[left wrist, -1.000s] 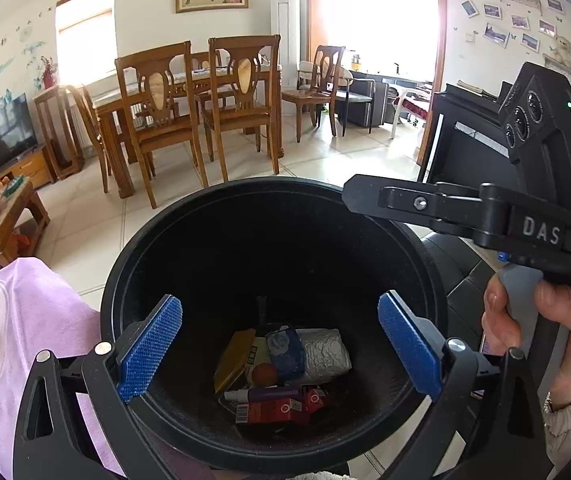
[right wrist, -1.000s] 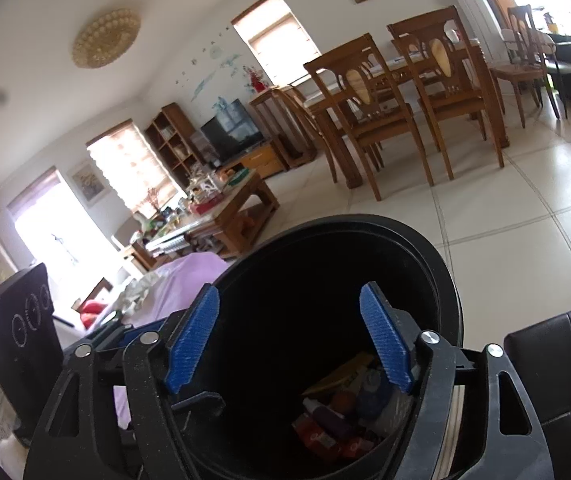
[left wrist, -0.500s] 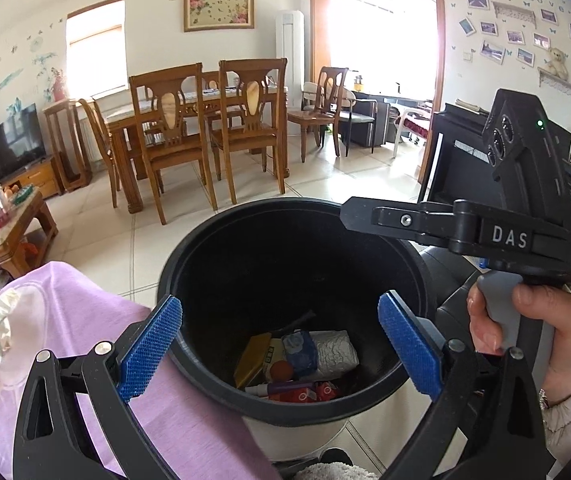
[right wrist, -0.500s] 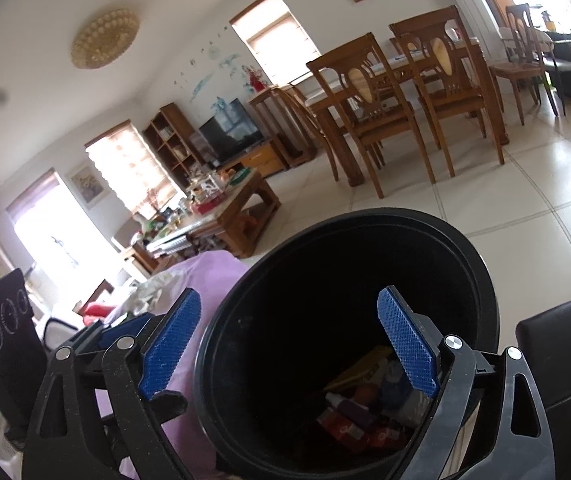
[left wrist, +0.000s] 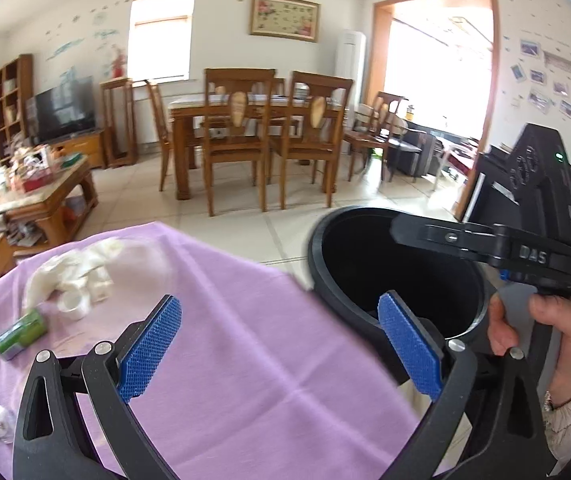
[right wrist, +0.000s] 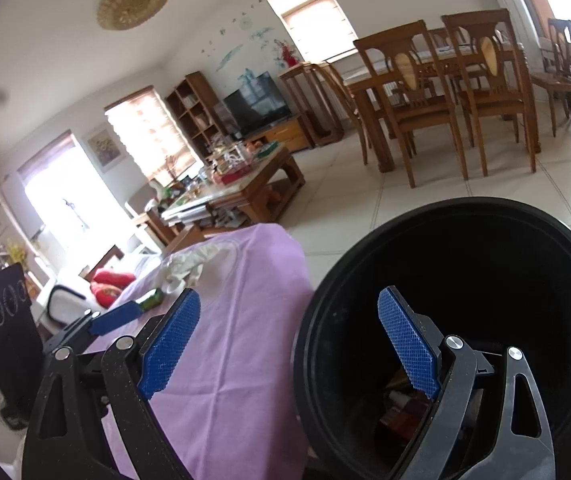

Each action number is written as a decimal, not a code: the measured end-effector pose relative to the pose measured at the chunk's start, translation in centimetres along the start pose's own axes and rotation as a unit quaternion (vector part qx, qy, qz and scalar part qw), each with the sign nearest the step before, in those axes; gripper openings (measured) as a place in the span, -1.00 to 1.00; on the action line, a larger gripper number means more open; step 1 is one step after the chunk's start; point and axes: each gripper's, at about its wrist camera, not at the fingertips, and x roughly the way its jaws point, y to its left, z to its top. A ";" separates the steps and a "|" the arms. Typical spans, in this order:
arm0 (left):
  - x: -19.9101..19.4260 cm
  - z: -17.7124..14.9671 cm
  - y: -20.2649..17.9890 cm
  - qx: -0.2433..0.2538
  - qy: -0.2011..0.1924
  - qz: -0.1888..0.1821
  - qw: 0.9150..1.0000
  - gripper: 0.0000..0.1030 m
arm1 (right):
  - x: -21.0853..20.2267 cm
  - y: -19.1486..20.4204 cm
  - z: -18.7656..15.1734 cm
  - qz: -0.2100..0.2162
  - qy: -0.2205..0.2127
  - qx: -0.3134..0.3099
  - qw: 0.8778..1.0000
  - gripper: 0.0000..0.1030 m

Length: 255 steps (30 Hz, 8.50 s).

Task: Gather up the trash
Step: 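Move both open tools back over the table, then grasp the green Doublemint pack with the left tool while the right grasps the white glove, then carry the gum pack and glove over the bin and open both tools, then move both open tools back over the table, then grasp the eye-drop bottle with the left tool while the right grasps the white cap, then carry the bottle and cap over the bin and open both tools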

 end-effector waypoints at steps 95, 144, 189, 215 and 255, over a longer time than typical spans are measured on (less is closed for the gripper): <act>10.4 2.0 -14.3 0.075 0.046 -0.113 0.990 -0.40 | -12.9 -18.0 -0.2 0.012 -0.112 0.100 0.989 -0.79; 9.2 1.9 -15.4 0.084 0.031 -0.065 0.994 0.86 | -7.7 -14.4 0.8 -0.014 -0.079 0.096 0.992 0.61; -3.1 -8.9 20.9 -0.108 0.145 0.121 0.976 0.56 | 18.6 17.6 -3.0 -0.014 0.167 -0.154 0.974 0.73; -7.0 -10.0 23.0 -0.201 0.107 0.098 0.969 0.31 | 32.4 23.3 -3.9 -0.082 0.187 -0.227 0.952 -0.30; -0.6 1.0 -1.3 -0.014 -0.001 -0.043 0.999 -0.22 | -2.5 -1.2 -0.1 0.012 0.008 -0.003 1.000 -0.30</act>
